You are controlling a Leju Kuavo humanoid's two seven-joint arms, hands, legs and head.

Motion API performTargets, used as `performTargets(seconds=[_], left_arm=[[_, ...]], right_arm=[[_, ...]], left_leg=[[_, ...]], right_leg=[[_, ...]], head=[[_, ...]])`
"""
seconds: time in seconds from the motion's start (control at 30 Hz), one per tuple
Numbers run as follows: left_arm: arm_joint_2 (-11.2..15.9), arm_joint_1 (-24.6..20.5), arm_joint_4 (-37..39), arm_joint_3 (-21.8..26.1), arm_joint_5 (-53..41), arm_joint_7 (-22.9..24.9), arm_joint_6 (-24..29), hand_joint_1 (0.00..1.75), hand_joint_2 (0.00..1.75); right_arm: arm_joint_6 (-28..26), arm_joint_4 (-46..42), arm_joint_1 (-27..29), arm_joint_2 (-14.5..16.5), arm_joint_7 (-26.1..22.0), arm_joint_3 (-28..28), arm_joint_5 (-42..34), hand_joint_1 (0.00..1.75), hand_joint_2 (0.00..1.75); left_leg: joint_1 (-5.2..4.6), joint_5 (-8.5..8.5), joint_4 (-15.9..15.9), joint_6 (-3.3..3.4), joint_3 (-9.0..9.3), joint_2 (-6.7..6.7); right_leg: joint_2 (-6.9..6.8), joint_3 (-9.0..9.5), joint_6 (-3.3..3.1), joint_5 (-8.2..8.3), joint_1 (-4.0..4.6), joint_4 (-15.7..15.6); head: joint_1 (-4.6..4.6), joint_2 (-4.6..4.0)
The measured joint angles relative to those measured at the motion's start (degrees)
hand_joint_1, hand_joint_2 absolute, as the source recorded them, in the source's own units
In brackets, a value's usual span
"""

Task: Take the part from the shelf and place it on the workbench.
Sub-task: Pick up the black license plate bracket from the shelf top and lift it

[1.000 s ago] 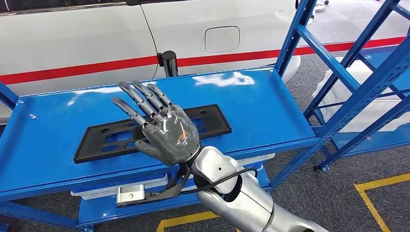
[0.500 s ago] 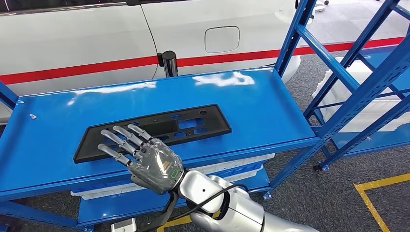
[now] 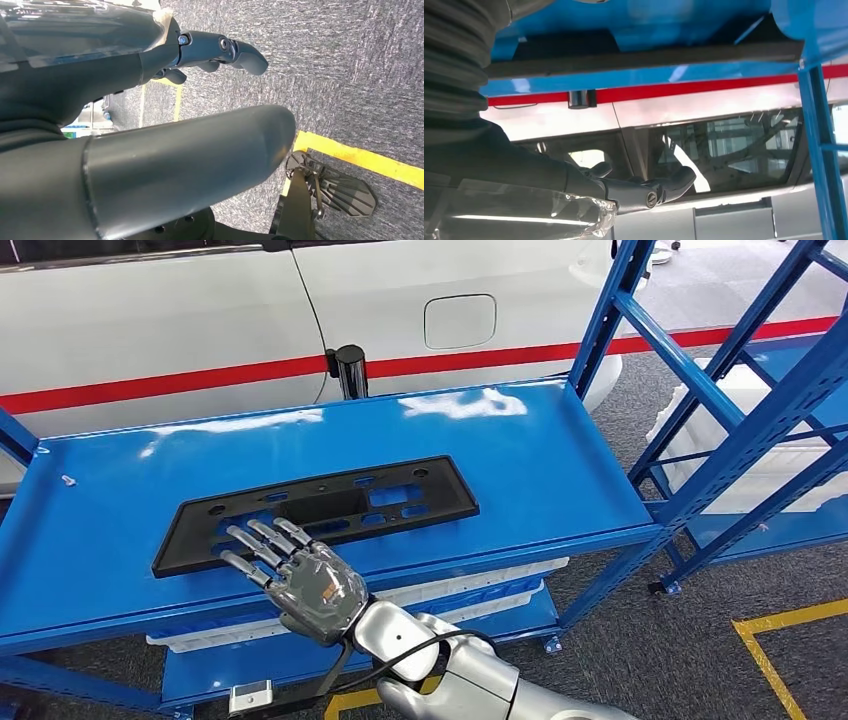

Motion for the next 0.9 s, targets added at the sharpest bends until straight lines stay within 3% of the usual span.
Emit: performTargets(seconds=[0.47, 0.9], left_arm=[[-0.05, 0.0, 0.0, 0.0, -0.27, 0.0, 0.0, 0.0, 0.0], [-0.25, 0.25, 0.0, 0.08, -0.5, 0.0, 0.0, 0.0, 0.0]], right_arm=[[-0.6, 5.08, -0.37, 1.55, 0.28, 0.51, 0.18, 0.0, 1.75], [-3.11, 11.31, -2.91, 2.32, 4.85, -3.36, 1.13, 0.0, 1.75]], left_leg=[[0.0, 0.0, 0.0, 0.0, -0.01, 0.0], [-0.01, 0.0, 0.0, 0.0, -0.01, 0.0]], right_leg=[[0.0, 0.0, 0.0, 0.0, 0.0, 0.0], [0.0, 0.0, 0.0, 0.01, 0.0, 0.0]], head=[[0.01, 0.01], [0.0, 0.0]])
